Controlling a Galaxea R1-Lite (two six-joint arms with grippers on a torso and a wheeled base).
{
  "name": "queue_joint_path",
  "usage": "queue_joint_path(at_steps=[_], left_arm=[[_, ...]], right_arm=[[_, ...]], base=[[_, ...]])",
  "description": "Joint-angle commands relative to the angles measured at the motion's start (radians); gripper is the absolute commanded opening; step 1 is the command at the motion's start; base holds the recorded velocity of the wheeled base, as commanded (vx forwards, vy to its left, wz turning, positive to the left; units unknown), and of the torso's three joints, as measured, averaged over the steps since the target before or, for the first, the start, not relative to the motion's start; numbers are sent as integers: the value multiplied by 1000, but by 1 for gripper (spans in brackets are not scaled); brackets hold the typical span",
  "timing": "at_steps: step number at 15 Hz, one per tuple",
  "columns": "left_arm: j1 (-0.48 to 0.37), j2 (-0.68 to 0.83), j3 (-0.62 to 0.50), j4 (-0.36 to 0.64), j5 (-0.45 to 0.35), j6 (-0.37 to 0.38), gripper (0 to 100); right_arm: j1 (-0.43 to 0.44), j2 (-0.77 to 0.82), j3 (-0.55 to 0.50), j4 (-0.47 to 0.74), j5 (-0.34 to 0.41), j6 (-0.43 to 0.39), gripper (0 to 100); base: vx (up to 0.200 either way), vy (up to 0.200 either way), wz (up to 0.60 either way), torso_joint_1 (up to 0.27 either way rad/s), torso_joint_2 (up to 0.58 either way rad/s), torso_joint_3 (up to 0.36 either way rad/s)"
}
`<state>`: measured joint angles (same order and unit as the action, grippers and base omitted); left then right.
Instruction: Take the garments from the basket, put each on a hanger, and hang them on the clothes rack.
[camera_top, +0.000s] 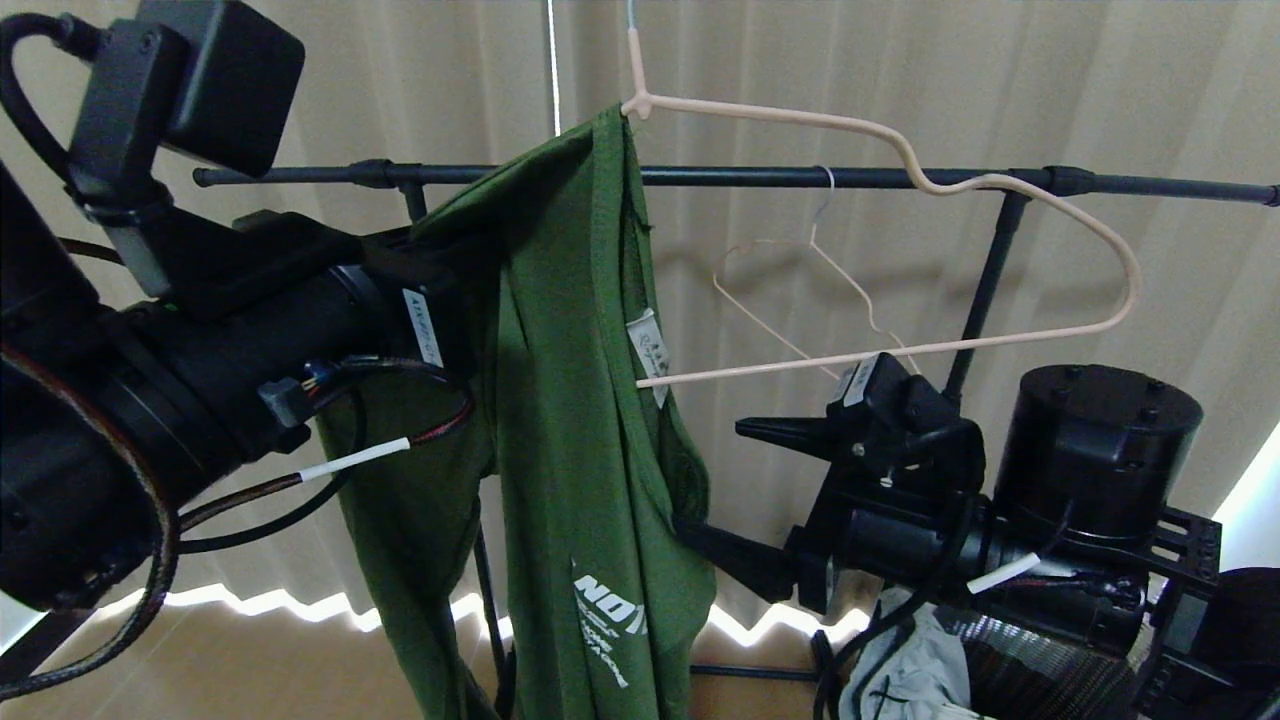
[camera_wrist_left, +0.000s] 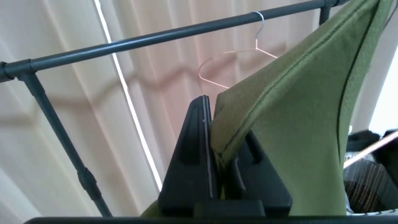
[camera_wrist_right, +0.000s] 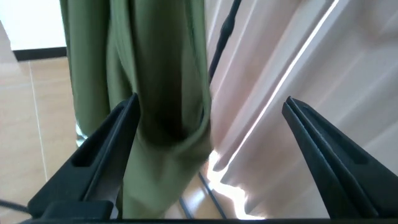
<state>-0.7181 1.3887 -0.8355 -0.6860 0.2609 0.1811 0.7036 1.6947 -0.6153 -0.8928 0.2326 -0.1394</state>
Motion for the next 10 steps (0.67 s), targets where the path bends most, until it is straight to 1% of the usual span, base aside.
queue_joint_path(at_steps=[1, 6, 10], left_arm=[[0, -2, -2, -1, 1, 0, 0], [2, 4, -2, 0, 1, 1, 0], [11, 9, -5, -1, 3, 1, 0]], right_arm=[[0, 14, 14, 0, 1, 0, 100], [-4, -1, 16, -2, -1, 0, 100], [-16, -47, 60, -2, -1, 0, 100]], base=[[0, 0, 0, 0, 0, 0], [0, 0, 0, 0, 0, 0], [0, 0, 0, 0, 0, 0]])
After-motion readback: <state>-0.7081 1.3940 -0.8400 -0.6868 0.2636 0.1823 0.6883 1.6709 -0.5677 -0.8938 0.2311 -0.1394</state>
